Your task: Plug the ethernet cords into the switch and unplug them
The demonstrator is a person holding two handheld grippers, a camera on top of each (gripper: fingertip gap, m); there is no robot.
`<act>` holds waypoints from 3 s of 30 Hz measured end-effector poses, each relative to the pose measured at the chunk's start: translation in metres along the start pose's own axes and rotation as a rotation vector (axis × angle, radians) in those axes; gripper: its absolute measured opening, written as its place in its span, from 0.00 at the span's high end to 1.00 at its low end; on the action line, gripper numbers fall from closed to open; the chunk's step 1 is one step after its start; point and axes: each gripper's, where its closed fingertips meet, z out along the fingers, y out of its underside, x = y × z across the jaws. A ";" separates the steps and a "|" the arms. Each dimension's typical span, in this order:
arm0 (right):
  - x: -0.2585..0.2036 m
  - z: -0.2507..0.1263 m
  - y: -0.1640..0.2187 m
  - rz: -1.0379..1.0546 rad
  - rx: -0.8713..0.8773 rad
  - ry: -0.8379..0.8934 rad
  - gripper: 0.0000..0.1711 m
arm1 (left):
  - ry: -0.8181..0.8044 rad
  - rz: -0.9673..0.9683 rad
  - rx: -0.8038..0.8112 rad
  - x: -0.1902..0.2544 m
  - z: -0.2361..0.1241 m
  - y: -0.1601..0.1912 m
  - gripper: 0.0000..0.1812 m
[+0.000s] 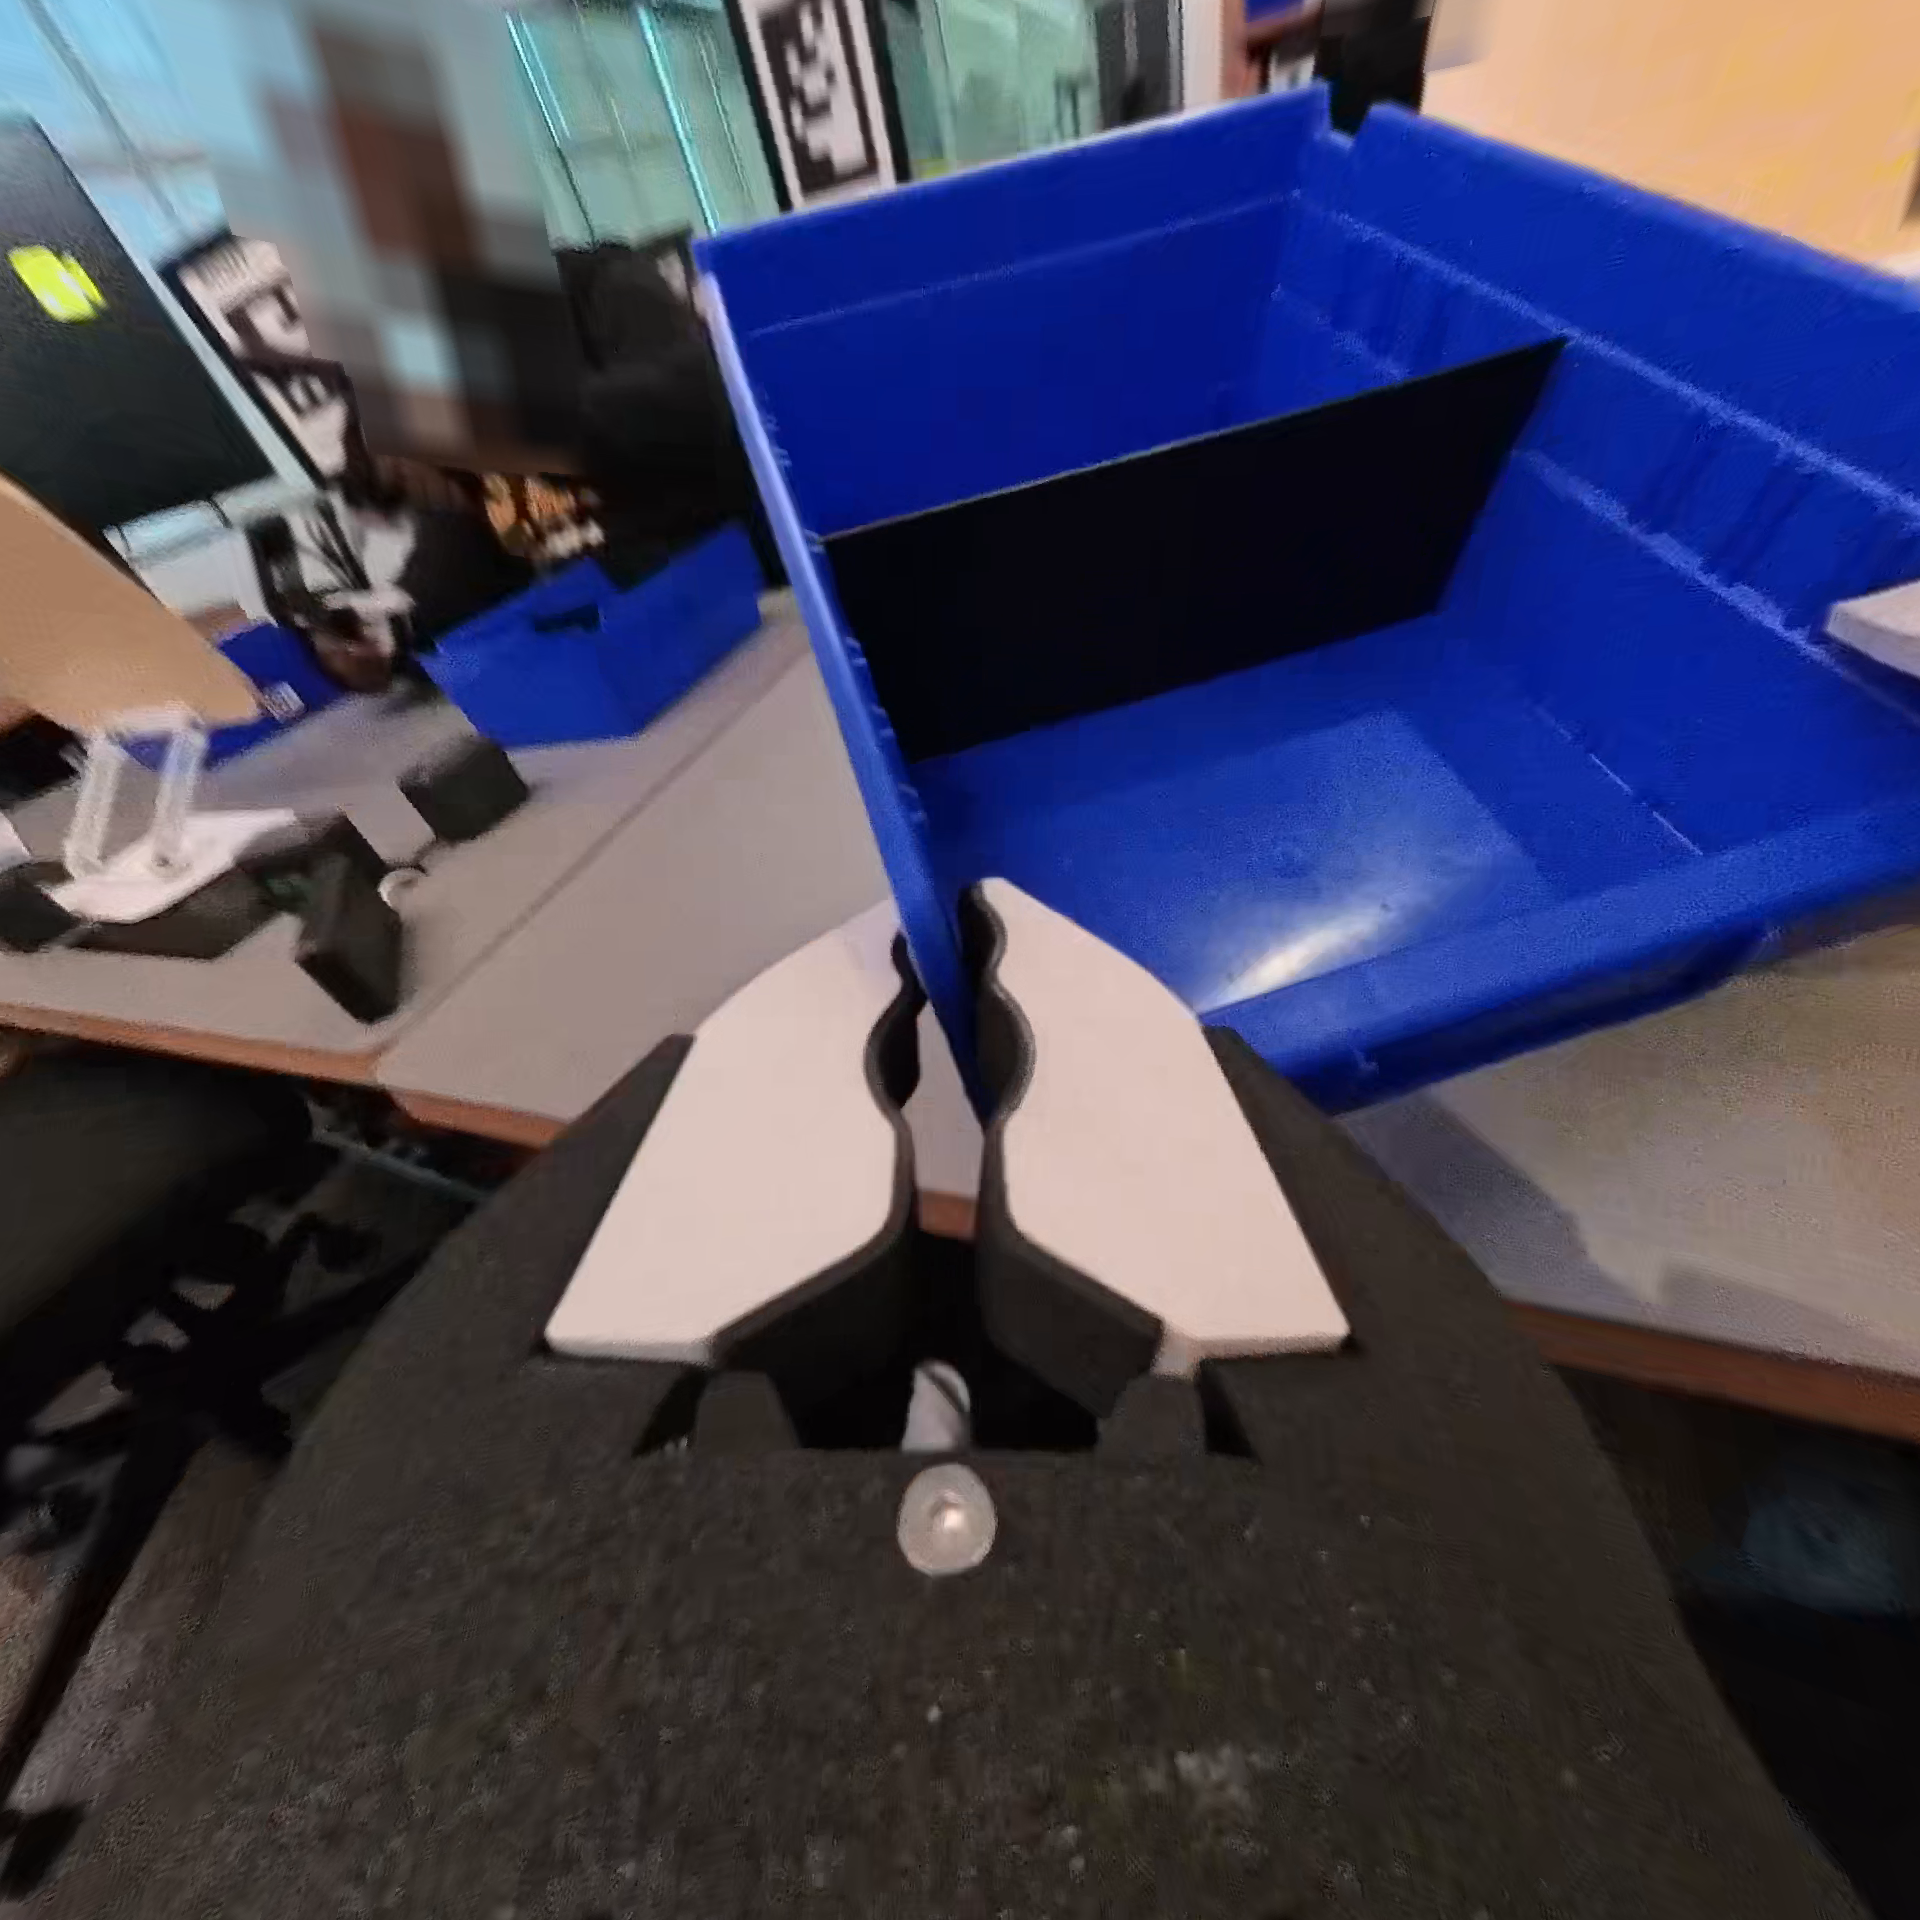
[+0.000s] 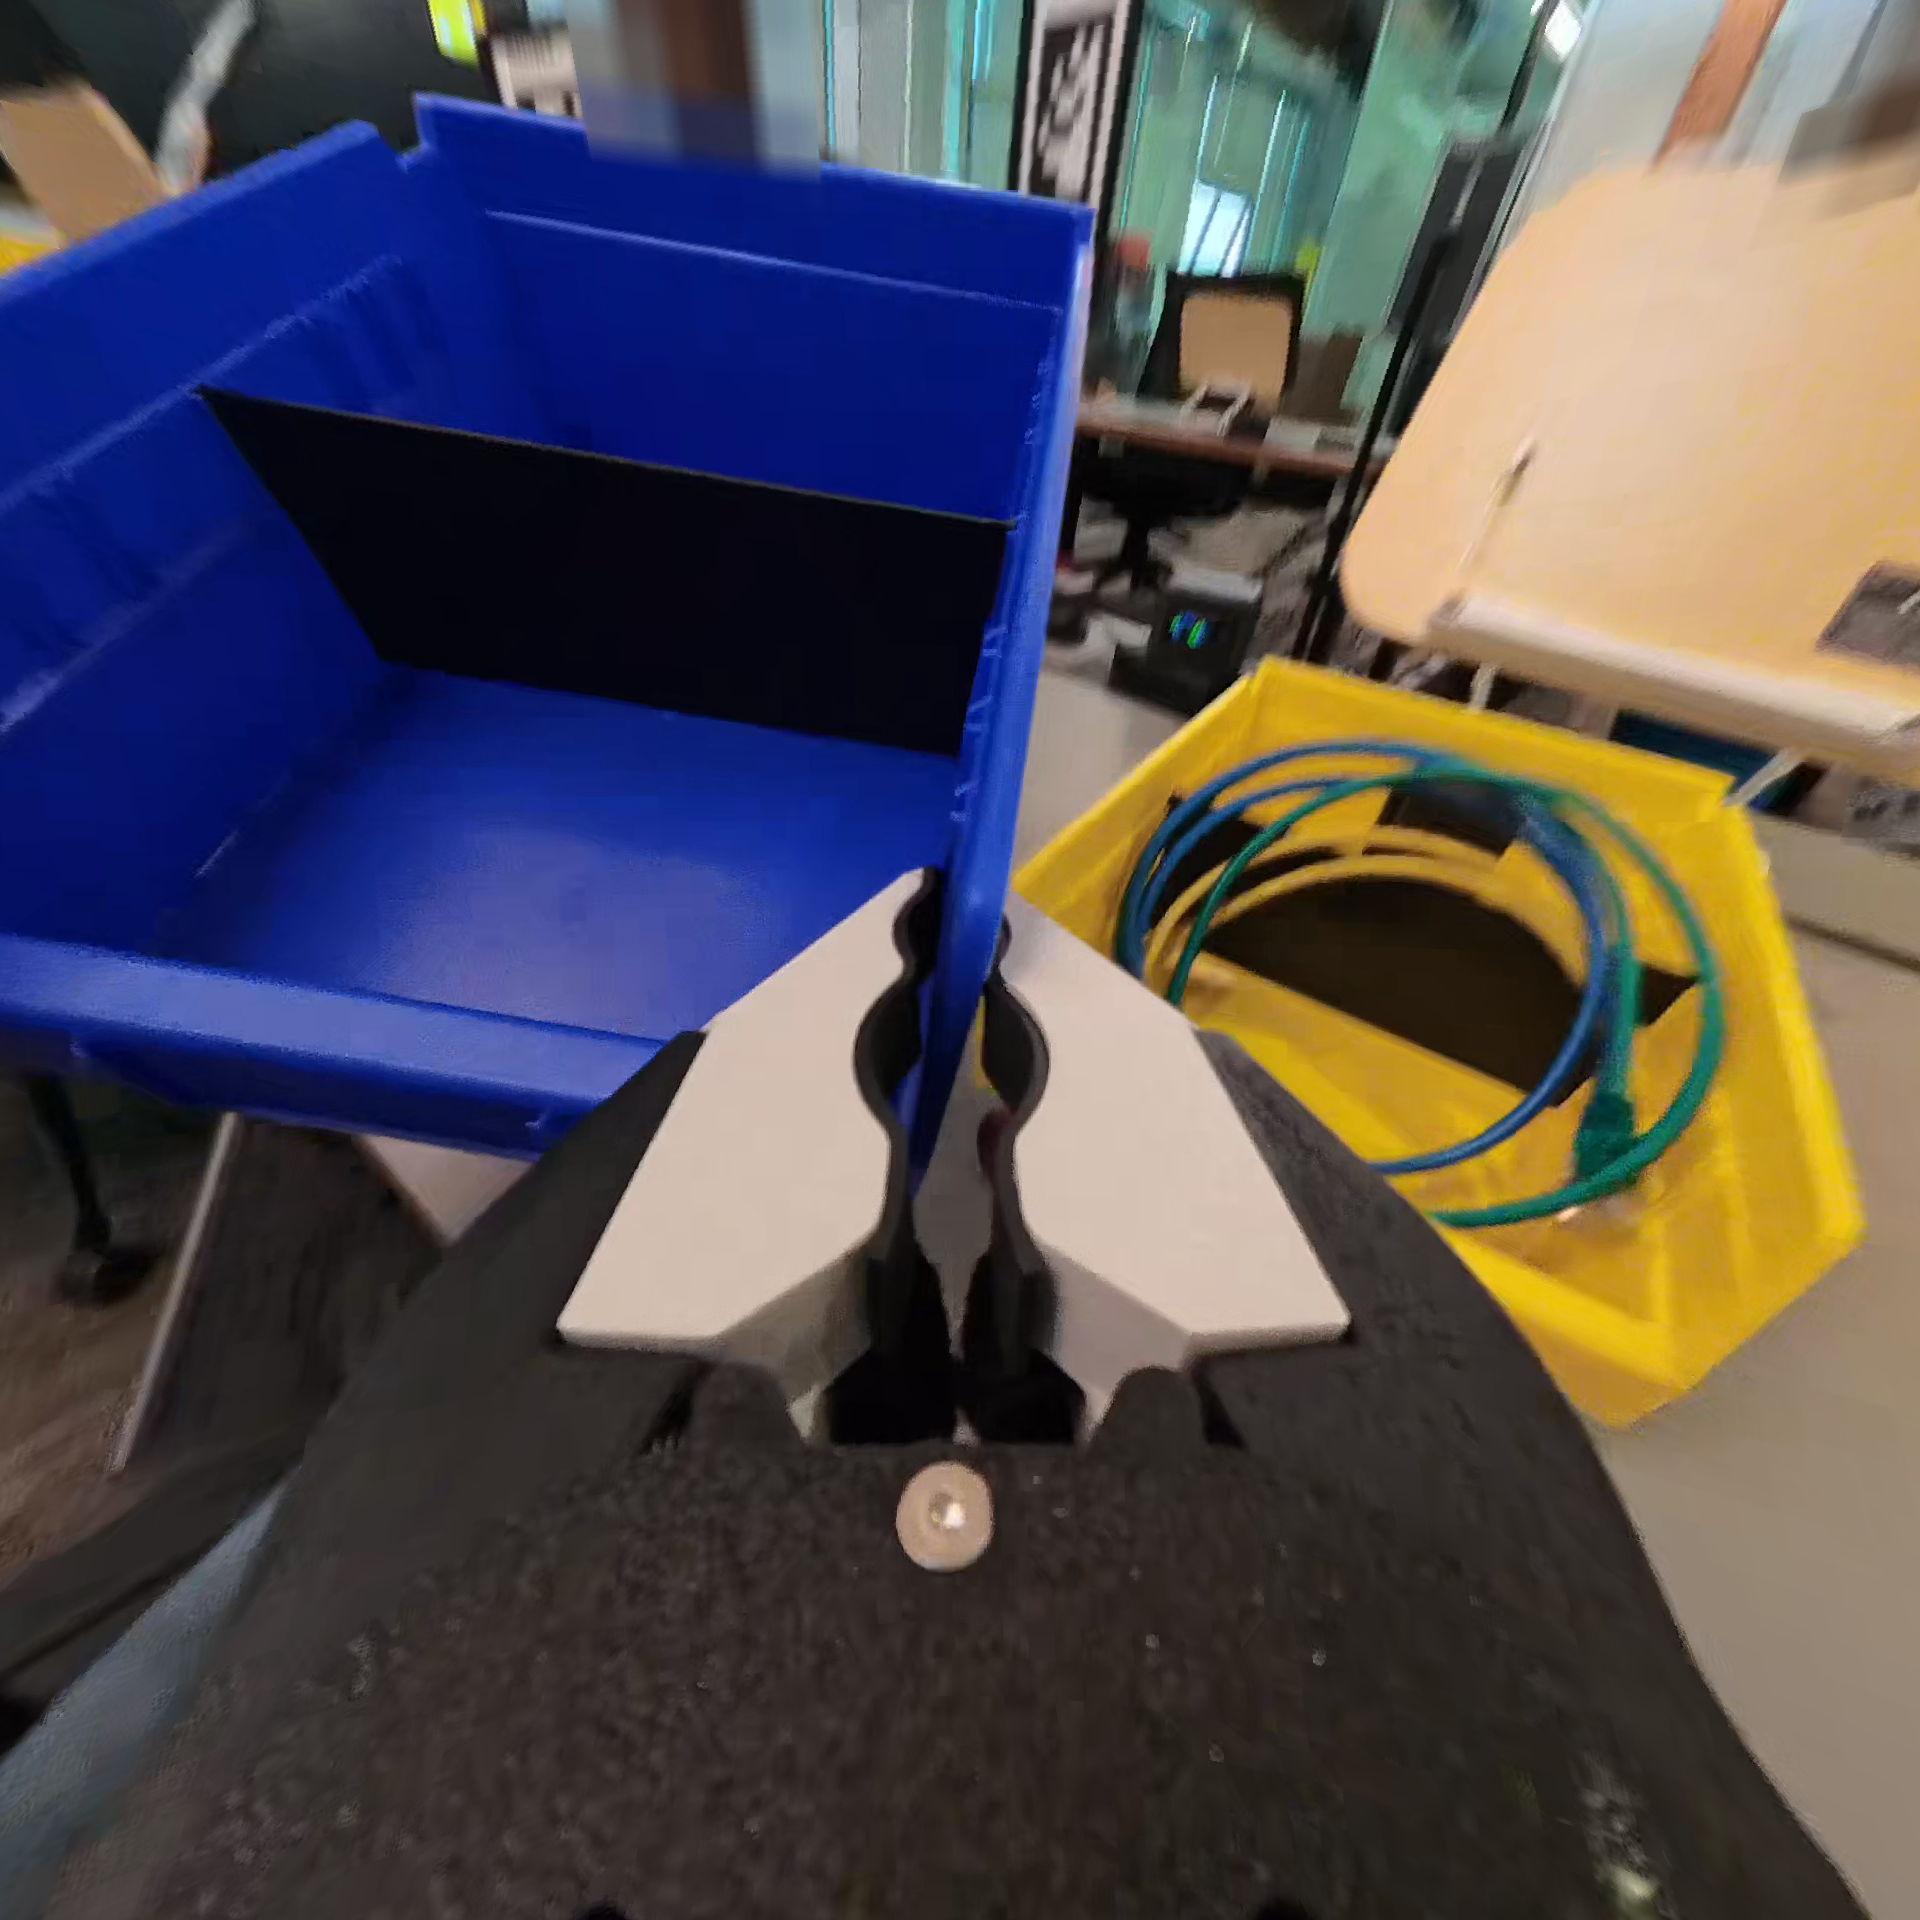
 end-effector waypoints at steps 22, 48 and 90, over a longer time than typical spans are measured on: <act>0.407 -0.209 -0.019 0.018 -0.126 0.691 0.98 | 0.661 0.049 0.121 0.430 0.045 -0.151 0.96; 0.450 -0.221 0.084 0.234 -0.190 0.777 0.82 | 0.987 0.014 -0.136 0.381 0.013 -0.050 0.86; 0.042 0.144 0.032 0.033 -0.153 0.466 0.98 | 0.450 -0.039 -0.145 0.008 0.252 0.057 0.99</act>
